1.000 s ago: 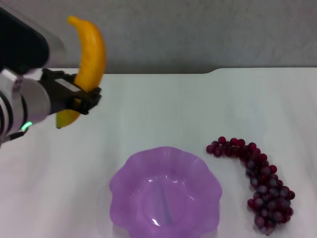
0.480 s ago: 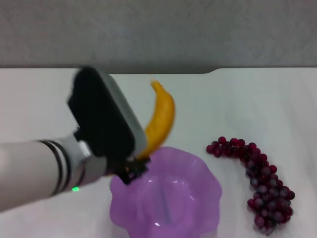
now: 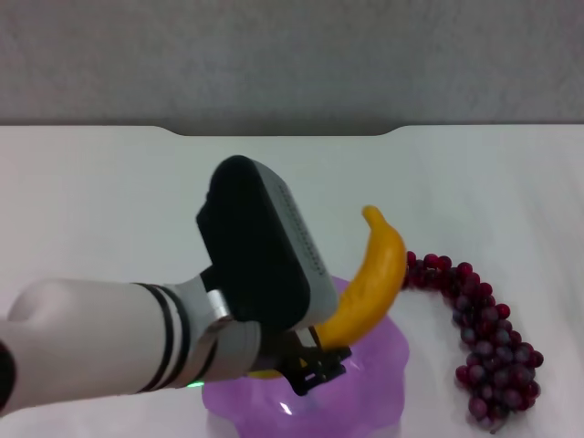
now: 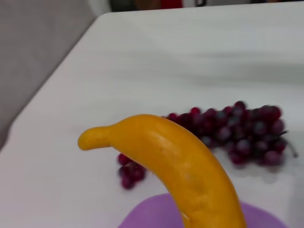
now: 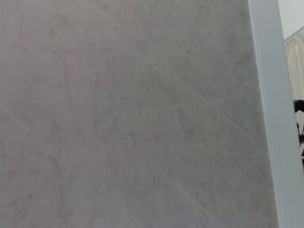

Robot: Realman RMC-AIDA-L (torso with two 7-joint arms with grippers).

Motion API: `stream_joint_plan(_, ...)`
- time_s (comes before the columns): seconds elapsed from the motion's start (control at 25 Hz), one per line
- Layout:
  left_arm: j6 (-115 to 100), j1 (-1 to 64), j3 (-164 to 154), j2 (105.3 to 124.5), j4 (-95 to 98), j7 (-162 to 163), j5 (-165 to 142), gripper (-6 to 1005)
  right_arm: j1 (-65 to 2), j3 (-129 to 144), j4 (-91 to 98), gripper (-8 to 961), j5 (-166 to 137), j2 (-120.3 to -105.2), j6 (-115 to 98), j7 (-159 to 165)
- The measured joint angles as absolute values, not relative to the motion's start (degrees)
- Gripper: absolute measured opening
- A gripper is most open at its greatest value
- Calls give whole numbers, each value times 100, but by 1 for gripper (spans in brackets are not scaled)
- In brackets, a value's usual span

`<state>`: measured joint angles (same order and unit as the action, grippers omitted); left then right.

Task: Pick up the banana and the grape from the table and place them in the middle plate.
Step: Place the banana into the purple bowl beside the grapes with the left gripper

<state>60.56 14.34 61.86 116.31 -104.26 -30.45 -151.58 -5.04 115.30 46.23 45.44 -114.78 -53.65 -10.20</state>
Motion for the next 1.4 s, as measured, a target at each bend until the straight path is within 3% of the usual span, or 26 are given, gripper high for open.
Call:
stream_joint_plan(0.64, 5482, 2428, 6181, 11645, -8394, -3015, -14327, 538, -542, 11530, 4623, 634, 4544, -11478, -5339, -1020)
stream_joint_plan(1.4, 5693, 2617, 6219, 11645, -8100, -2979, -14220, 553, -562, 11530, 4597, 631, 4544, -11478, -5334, -1020)
